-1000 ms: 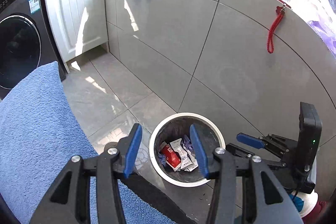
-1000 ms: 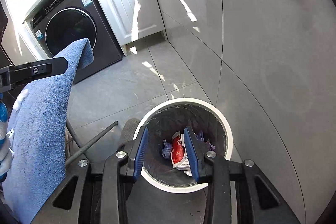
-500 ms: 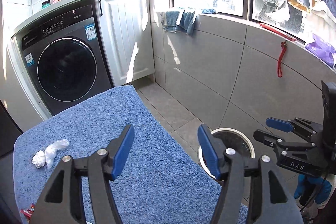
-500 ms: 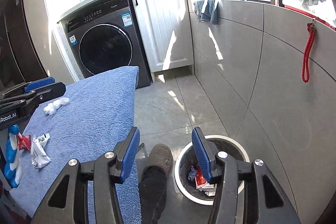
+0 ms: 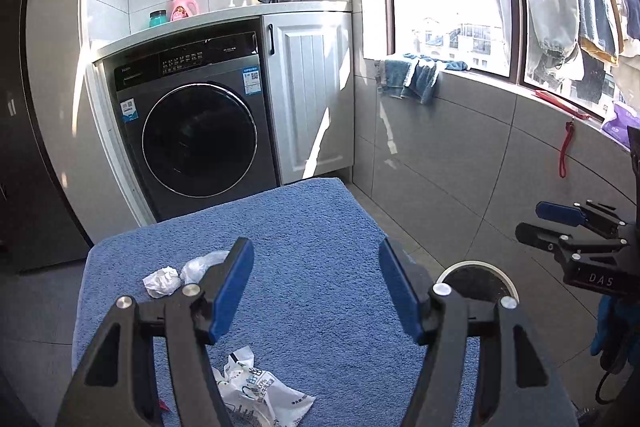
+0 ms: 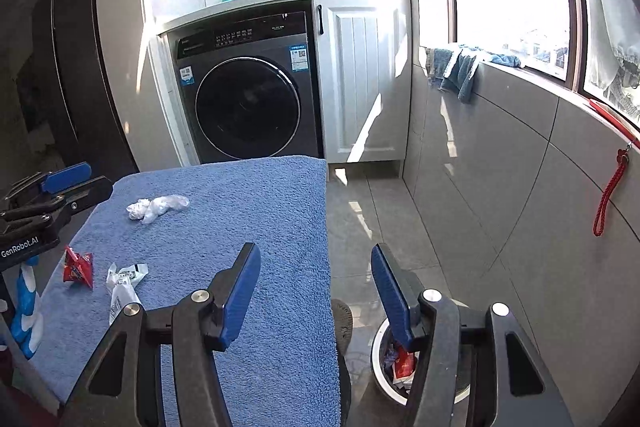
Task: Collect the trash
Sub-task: 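Move both open tools back to the towel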
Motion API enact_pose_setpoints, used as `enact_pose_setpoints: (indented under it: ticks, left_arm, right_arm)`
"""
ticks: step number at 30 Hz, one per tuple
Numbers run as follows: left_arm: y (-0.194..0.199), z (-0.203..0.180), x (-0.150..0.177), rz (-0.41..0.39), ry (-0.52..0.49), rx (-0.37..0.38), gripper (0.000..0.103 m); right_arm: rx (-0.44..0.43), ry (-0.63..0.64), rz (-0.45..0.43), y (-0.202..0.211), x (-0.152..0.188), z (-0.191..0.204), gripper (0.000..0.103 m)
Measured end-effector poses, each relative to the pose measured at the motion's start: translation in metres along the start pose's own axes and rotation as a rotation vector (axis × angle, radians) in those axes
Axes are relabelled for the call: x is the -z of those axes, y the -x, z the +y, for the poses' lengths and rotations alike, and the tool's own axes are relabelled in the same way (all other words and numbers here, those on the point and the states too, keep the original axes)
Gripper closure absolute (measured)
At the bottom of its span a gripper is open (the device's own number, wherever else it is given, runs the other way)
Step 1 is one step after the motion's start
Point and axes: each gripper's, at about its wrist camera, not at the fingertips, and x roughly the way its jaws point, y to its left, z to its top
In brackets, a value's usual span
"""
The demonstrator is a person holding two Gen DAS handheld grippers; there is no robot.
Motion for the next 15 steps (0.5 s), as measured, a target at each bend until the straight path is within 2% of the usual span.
enact_pose_setpoints:
  ticks: [7,12,15]
  left_arm:
    - [0.033,0.054,0.025,-0.031,0.067,-0.050,0.035]
    - [0.057,0.100,0.050,-0.040,0.134,-0.091,0.035]
    - [0.071,0.131,0.067,-0.038,0.164,-0.141,0.034]
  right_arm:
    - [-0.026,0.042,-0.021,0.009,-0.013,0.041,0.039]
    - [-0.035,0.098,-0.031,0.017,-0.021,0.075,0.037]
    - [-0.051,0.134,-0.038,0.022,-0.024,0.096,0.037]
